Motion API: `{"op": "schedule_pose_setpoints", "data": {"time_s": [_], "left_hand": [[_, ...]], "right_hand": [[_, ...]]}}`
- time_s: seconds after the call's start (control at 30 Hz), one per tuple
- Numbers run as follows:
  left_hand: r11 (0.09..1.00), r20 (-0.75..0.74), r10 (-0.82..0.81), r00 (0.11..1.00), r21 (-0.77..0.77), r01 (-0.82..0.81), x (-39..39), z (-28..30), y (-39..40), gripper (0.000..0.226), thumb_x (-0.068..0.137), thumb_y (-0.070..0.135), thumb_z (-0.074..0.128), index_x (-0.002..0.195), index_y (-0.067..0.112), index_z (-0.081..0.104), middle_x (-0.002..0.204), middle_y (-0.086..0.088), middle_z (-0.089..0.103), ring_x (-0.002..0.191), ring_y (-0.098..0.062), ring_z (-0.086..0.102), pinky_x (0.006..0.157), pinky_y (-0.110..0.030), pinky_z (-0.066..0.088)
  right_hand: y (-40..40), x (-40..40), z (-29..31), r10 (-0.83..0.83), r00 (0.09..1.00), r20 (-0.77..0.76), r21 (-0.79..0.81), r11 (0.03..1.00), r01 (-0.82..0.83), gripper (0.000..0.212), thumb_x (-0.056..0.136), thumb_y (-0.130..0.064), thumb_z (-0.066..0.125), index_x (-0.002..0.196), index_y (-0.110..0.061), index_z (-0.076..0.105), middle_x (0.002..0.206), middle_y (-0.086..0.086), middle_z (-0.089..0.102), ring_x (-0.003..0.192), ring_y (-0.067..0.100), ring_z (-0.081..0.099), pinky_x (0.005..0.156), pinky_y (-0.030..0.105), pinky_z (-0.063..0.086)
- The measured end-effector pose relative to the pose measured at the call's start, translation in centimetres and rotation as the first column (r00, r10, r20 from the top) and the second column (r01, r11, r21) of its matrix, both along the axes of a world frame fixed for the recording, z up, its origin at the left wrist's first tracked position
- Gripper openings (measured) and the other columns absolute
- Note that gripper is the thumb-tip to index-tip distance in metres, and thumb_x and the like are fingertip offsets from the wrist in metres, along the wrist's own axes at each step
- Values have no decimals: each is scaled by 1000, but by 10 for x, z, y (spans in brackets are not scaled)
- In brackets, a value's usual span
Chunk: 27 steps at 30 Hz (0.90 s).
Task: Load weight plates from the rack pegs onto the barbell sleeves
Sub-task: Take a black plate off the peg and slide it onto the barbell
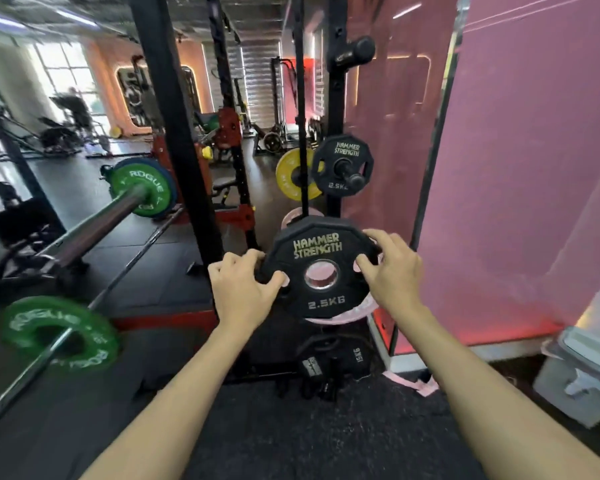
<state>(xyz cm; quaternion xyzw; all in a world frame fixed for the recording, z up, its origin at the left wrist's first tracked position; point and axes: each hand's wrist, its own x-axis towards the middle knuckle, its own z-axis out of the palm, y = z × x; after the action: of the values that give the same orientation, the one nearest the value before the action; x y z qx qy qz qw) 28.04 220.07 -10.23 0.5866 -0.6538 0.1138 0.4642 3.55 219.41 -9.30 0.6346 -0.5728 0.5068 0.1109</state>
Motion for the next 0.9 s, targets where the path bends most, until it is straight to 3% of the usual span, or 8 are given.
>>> {"op": "schedule_pose_setpoints", "data": {"time_s": [0.13,0.33,0.5,0.7,0.9], "left_hand": [[988,-9,141,990,56,-141,60,-9,47,37,69,51,61,87,19,66,71,4,51,78,-24,53,82,-37,32],[925,-1,378,926,36,-377,167,5,108,37,66,45,68,91,17,69,67,5,50,78,-27,56,83,-39,35],[855,-15,516,856,63,-514,248,14,137,42,69,49,61,97,18,70,75,-2,63,85,-27,58,86,-42,36],[846,-59,532,845,88,-527,329,15,120,44,71,49,60,100,17,71,77,-2,63,88,-26,58,90,-43,36],[887,-115,455,883,144,-438,397,18,70,44,73,49,58,103,18,70,82,-6,60,86,-31,55,90,-44,39]], "right_hand": [[13,61,-6,167,986,4,86,982,-166,38,77,-23,68,114,-28,64,105,-3,68,89,22,63,71,41,51],[27,182,5,373,928,-22,81,925,-370,39,78,-27,70,116,-26,63,96,1,63,88,28,62,67,39,50],[32,276,14,482,876,-27,30,876,-482,39,77,-30,71,115,-27,63,92,-2,63,82,25,64,65,35,49],[15,360,22,491,869,-57,8,871,-492,39,74,-32,74,112,-26,65,90,-2,62,78,25,63,64,32,47],[-12,421,31,384,921,-68,53,923,-381,41,75,-34,72,114,-28,64,92,-3,62,84,26,63,69,35,48]]}}
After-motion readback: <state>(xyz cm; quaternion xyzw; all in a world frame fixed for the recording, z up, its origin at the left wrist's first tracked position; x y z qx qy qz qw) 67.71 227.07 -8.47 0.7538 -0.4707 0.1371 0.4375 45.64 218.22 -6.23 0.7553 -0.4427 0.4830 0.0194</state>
